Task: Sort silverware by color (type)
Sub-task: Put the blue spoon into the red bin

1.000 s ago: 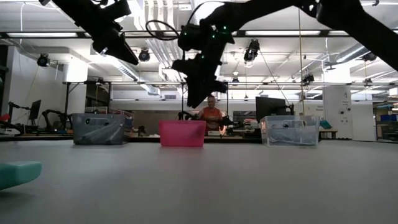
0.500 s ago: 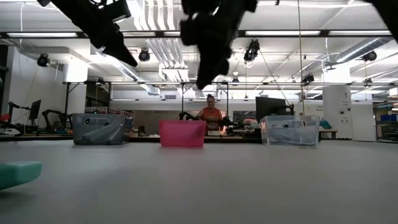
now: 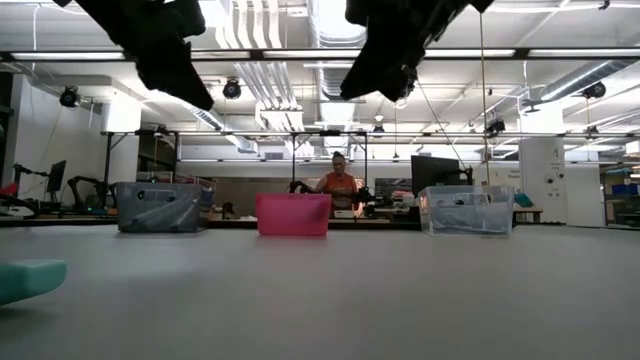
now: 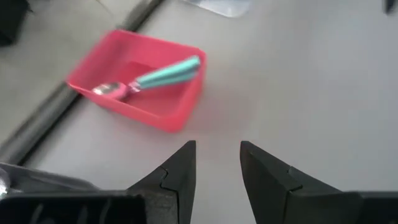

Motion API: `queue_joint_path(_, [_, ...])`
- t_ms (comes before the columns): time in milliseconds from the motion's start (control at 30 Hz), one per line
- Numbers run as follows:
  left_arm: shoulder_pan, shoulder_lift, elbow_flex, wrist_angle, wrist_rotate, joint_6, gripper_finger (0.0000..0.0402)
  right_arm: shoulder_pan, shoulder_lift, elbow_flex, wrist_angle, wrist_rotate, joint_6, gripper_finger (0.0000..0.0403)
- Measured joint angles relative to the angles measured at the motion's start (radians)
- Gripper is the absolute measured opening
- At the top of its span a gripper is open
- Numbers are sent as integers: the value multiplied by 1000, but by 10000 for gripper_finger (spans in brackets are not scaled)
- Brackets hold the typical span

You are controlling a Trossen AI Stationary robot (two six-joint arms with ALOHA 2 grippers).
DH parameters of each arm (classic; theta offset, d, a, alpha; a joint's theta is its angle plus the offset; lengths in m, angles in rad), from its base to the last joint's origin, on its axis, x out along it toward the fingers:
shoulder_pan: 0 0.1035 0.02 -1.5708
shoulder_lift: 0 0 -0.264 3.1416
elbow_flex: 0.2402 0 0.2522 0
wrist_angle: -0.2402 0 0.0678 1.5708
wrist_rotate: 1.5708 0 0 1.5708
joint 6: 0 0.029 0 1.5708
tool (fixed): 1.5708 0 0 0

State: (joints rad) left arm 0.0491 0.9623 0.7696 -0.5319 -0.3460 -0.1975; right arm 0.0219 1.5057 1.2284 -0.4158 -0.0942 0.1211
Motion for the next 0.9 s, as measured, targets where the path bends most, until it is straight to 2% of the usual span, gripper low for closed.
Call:
queue_joint_path(200, [-108,2,0,-47,75,-151,106,0,-64,-100,119,17,2,65])
queue_joint_path(467, [-302,2,0,-64,99,-372,106,0,-80,-162,167,19,25,65])
queue_joint_path(600, [-379,2,2,-73,108,-547,106,0,-79,-170,167,18,40,66])
queue_joint_path(767, [-450,15,3,-76,215,-810,103,2,-79,-170,167,18,44,66])
queue_joint_path(900, [-508,80,3,-75,285,-964,95,6,-79,-170,168,17,16,66])
